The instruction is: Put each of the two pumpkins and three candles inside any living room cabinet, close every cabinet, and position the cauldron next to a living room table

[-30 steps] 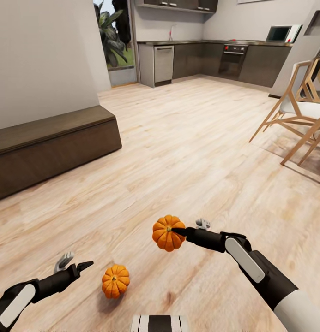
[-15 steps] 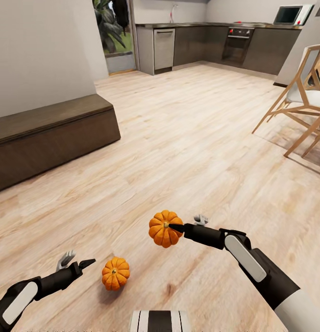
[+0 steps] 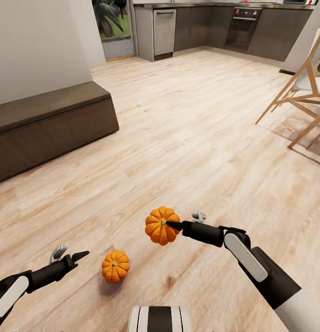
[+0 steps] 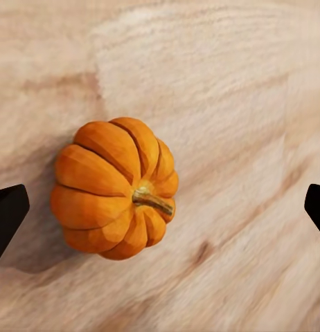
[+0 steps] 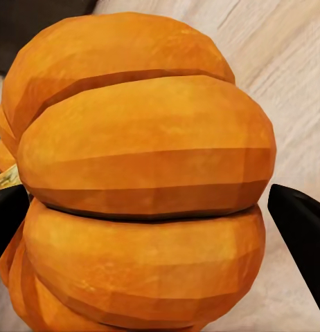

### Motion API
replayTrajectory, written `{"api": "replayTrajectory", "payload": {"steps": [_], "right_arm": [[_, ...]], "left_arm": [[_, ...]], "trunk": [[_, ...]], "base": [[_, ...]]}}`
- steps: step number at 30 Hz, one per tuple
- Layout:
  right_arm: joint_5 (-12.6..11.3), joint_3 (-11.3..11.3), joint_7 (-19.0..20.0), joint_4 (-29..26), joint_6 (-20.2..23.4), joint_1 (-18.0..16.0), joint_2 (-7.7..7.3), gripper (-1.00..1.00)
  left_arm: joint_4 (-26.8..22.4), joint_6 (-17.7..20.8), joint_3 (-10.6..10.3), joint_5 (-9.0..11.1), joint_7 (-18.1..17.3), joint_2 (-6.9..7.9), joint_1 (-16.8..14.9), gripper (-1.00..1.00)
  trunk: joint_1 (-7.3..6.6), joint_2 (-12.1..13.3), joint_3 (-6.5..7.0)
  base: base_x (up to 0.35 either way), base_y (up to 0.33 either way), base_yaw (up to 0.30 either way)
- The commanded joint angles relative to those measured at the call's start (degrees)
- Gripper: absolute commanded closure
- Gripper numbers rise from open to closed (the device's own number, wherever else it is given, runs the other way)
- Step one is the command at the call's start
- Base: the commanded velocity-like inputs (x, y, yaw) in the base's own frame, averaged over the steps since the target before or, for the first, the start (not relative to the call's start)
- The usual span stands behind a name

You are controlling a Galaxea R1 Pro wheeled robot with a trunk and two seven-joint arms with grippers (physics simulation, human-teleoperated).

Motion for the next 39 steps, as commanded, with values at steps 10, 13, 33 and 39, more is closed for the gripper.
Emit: {"api": "replayTrajectory", "payload": {"steps": [10,13,33,39], "right_arm": [[-0.06,0.08,-0.01,-2.58,0.12,-0.04,0.06,1.0],[-0.06,0.11,-0.01,-2.6,0.12,-0.04,0.09,1.0],[-5.48,0.14,0.35,-10.09,1.28,0.05,-0.24,1.0],[-5.59,0.21,0.43,-10.24,1.35,0.07,-0.27,1.0]], "left_arm": [[0.38,0.18,0.34,0.44,-0.36,0.15,-0.13,-1.0],[0.52,0.21,0.74,0.43,-0.36,0.1,-0.14,-1.0],[0.54,-0.12,0.58,-0.19,-0.43,-0.63,-0.14,-1.0],[0.44,-0.22,0.47,-0.19,-0.43,-0.72,-0.14,-1.0]], "trunk": [[0.24,-0.15,-2.26],[0.32,-0.19,-2.92],[0.84,-0.46,-7.35],[0.99,-0.54,-8.68]], "base": [[0.0,0.0,0.0],[0.0,0.0,0.0],[0.0,0.0,0.0],[0.0,0.0,0.0]]}}
